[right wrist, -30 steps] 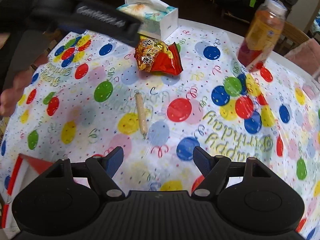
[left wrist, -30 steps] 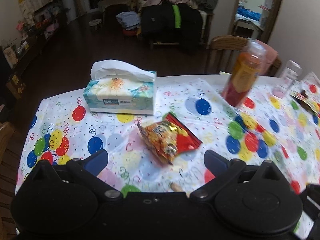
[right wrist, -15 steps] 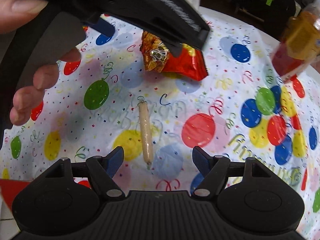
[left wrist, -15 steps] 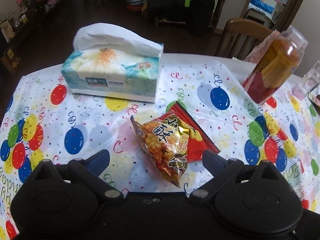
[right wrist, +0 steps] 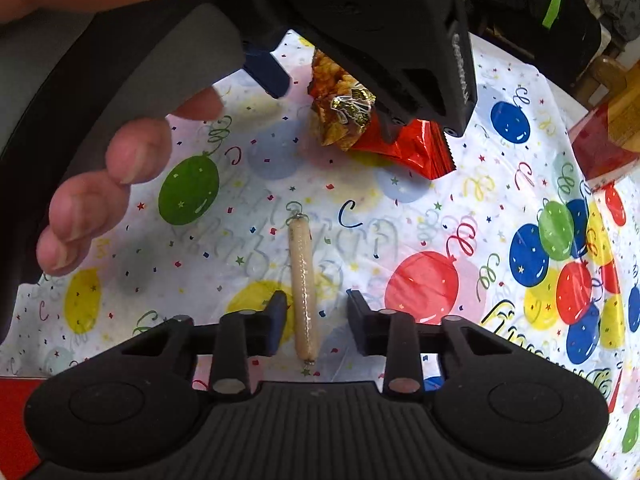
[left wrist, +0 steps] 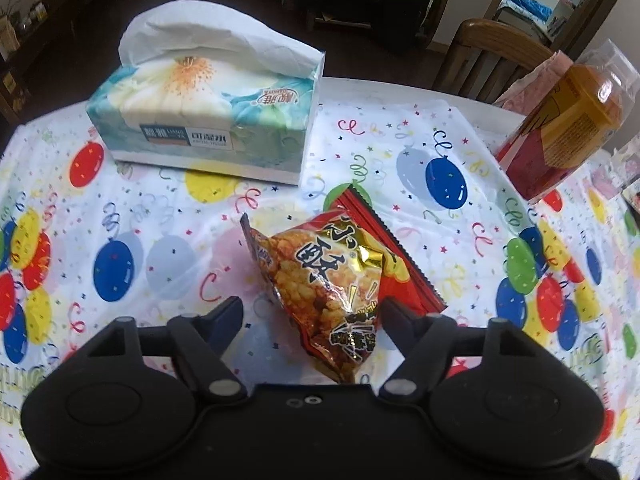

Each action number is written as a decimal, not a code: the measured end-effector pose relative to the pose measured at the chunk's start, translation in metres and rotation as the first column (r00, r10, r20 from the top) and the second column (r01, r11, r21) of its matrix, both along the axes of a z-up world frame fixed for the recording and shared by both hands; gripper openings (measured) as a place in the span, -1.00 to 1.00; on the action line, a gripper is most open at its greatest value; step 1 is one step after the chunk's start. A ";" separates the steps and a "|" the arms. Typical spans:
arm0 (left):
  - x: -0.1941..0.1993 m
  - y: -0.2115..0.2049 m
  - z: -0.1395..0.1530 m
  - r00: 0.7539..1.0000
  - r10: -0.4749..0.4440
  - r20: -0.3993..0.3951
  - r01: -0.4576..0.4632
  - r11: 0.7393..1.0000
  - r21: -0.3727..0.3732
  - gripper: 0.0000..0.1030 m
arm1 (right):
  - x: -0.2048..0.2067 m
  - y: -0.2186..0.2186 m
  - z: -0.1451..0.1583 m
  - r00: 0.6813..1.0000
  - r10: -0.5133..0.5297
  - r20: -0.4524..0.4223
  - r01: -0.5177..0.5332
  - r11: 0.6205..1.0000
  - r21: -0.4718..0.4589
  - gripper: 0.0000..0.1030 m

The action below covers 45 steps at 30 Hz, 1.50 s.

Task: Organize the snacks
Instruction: 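Grasp the red-yellow chip bag with left tool while right tool grasps wooden stick snack, then carry the chip bag and stick snack into the box and open both tools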

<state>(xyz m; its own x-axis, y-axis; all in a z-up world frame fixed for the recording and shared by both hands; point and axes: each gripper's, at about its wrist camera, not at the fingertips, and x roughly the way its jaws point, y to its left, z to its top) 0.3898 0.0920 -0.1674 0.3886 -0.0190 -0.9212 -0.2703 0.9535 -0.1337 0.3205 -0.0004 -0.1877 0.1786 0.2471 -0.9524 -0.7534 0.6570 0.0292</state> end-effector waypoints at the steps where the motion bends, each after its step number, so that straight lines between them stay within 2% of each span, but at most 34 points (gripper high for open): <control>1: 0.000 0.001 0.000 1.000 0.003 0.000 -0.003 1.000 -0.013 0.21 | -0.001 0.001 0.000 1.000 0.002 0.003 -0.002 1.000 0.000 -0.45; 3: 0.000 0.001 0.001 1.000 0.007 0.006 -0.007 0.999 -0.042 0.06 | -0.002 0.003 0.001 1.000 0.000 0.006 0.000 1.000 -0.004 -0.59; 5: 0.000 0.000 0.003 1.000 0.010 0.006 -0.010 0.999 -0.034 0.01 | -0.006 0.006 0.002 1.000 0.000 0.020 0.000 1.000 -0.017 -0.74; 8: -0.002 -0.001 0.005 1.000 0.019 0.007 -0.019 0.999 -0.029 -0.04 | -0.010 0.007 0.003 0.999 -0.007 0.035 0.008 1.000 -0.025 -0.77; 17: -0.024 0.007 0.014 0.999 0.034 0.007 -0.034 0.997 -0.063 -0.12 | -0.005 -0.027 0.021 0.993 -0.116 -0.024 0.117 0.993 0.014 -0.78; 25: -0.057 0.014 0.036 1.000 0.018 0.023 -0.016 0.998 -0.056 -0.13 | -0.006 -0.067 0.041 0.974 -0.210 -0.080 0.214 0.976 0.047 -0.78; 34: -0.107 0.007 0.072 0.997 -0.029 0.071 0.033 0.998 -0.057 -0.13 | -0.033 -0.097 0.075 0.967 -0.245 -0.070 0.250 0.965 0.075 -0.78; 45: -0.187 -0.008 0.119 0.985 -0.091 0.150 0.099 0.994 -0.049 -0.13 | -0.086 -0.127 0.135 0.963 -0.265 -0.044 0.268 0.951 0.153 -0.78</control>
